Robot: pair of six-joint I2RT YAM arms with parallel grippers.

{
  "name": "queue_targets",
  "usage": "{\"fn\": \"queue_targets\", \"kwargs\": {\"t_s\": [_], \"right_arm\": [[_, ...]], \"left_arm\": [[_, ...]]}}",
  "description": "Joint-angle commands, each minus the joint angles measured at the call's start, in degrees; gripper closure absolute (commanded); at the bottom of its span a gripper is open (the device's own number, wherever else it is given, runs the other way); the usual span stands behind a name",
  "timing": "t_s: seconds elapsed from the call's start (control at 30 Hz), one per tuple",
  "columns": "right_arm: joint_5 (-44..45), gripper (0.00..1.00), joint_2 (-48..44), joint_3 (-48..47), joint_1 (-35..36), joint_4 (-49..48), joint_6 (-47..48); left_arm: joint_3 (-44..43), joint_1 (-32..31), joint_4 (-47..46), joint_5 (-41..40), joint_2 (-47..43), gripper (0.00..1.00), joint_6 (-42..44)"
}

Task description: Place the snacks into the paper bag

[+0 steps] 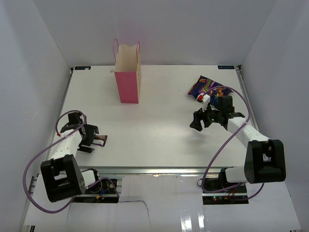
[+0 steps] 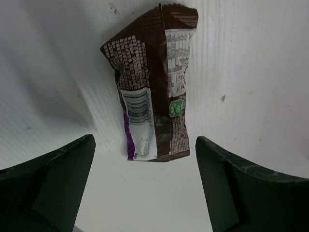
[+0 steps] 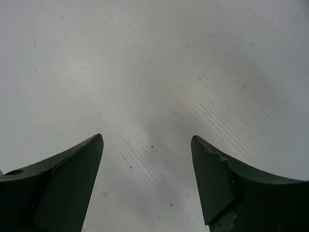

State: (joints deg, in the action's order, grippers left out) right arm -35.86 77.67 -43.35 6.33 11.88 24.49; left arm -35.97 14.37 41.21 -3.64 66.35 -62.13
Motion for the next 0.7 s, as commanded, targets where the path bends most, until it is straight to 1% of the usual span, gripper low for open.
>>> {"fn": "queue_targets", "kwargs": {"t_s": [0.0, 0.07, 0.1, 0.17, 0.23, 0.3, 0.33, 0.4, 0.43, 0.47, 0.5, 0.53, 0.57, 0.67], "right_arm": [[-1.2, 0.21, -0.6, -1.4, -1.0, -1.0, -0.4], [-1.4, 0.21, -0.6, -1.4, -1.2, -0.8, -0.4], [-1.5, 0.21, -0.6, -1.4, -1.5, -0.8, -0.4], [-1.6, 0.21, -0.5, -1.5, -1.7, -0.7, -0.4], [-1.8, 0.21, -0.4, -1.6, -1.8, -0.5, -0.4], [-1.9, 0.21, -0.3, -1.6, -2.0, -0.5, -0.3], [-2.0, 0.21, -0.2, -1.6, -2.0, -0.4, -0.2], [-2.1, 0.21, -0.1, -1.7, -2.2, -0.4, -0.1], [-2.0, 0.21, 0.0, -1.8, -2.2, -0.3, -0.1], [-2.1, 0.21, 0.2, -1.8, -2.3, -0.3, -0.1], [-2.3, 0.21, 0.4, -1.9, -2.4, -0.3, -0.1], [-2.5, 0.21, 0.4, -2.1, -2.4, -0.3, -0.1], [-2.6, 0.21, 0.6, -2.3, -2.5, -0.3, -0.1], [-3.2, 0.21, 1.0, -2.8, -2.5, -0.1, 0.0]], "left_arm": [[-1.6, 1.3, -4.8, 2.4, 4.9, 0.05, -2.4], [-2.9, 1.6, -5.2, 2.1, 7.8, 0.07, -2.4], [-3.2, 1.8, -5.4, 2.4, 10.3, 0.09, -2.3], [-4.1, 2.2, -5.6, 2.5, 12.3, 0.14, -2.4], [-4.5, 2.4, -6.0, 3.0, 14.2, 0.22, -2.4], [-4.8, 2.5, -6.2, 3.0, 14.8, 0.28, -2.2], [-5.0, 2.6, -6.3, 3.0, 15.0, 0.34, -2.1], [-5.6, 2.7, -6.4, 3.4, 15.0, 0.42, -0.7], [-6.0, 2.7, -6.4, 3.5, 15.0, 0.55, 0.0], [-6.5, 2.7, -6.3, 3.6, 14.7, 0.61, 1.1], [-7.7, 2.7, -6.4, 3.6, 14.3, 0.65, 3.1], [-8.3, 2.7, -7.3, 5.6, 13.6, 0.7, 4.5], [-8.9, 2.7, -7.8, 6.8, 12.0, 0.77, 5.8], [-12.0, 2.6, -10.7, 9.8, 7.9, 0.87, 11.5]]}}
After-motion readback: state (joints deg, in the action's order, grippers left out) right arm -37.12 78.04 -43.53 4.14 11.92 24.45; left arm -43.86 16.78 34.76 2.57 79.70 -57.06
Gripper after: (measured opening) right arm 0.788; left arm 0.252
